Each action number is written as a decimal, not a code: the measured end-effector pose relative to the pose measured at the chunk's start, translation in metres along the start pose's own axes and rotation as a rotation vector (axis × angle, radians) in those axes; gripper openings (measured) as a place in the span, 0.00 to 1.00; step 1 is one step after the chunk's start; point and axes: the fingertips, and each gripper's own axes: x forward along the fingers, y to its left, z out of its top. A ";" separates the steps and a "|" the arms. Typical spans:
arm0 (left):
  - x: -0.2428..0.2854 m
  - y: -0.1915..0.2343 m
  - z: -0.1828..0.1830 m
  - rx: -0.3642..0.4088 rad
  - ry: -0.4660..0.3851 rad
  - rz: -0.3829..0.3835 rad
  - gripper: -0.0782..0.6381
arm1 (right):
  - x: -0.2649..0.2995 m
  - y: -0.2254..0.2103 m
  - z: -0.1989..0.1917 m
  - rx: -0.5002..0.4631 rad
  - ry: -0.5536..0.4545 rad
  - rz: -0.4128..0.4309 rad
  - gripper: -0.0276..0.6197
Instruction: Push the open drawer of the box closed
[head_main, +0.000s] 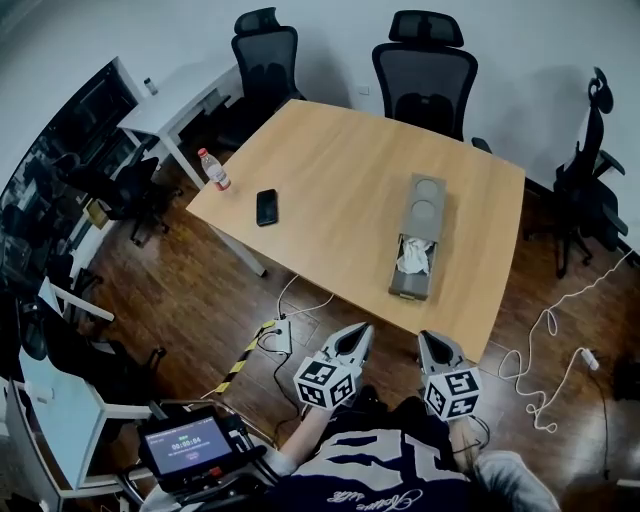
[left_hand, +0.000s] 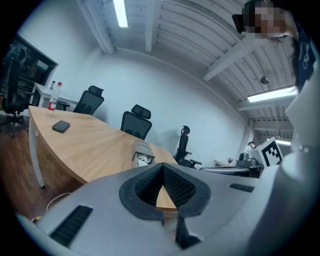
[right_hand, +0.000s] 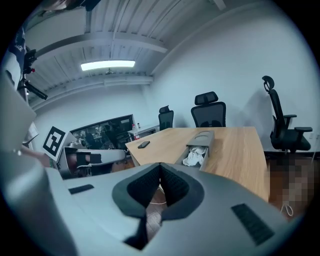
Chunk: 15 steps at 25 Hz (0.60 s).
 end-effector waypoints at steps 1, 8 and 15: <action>0.005 -0.001 -0.001 0.013 0.010 -0.012 0.11 | 0.002 -0.004 0.000 0.001 0.008 -0.007 0.04; 0.034 0.001 -0.004 0.054 0.062 -0.035 0.11 | 0.031 -0.034 -0.003 -0.144 0.074 -0.017 0.04; 0.059 0.033 0.025 0.025 0.002 0.067 0.11 | 0.079 -0.060 -0.026 -0.381 0.197 0.076 0.04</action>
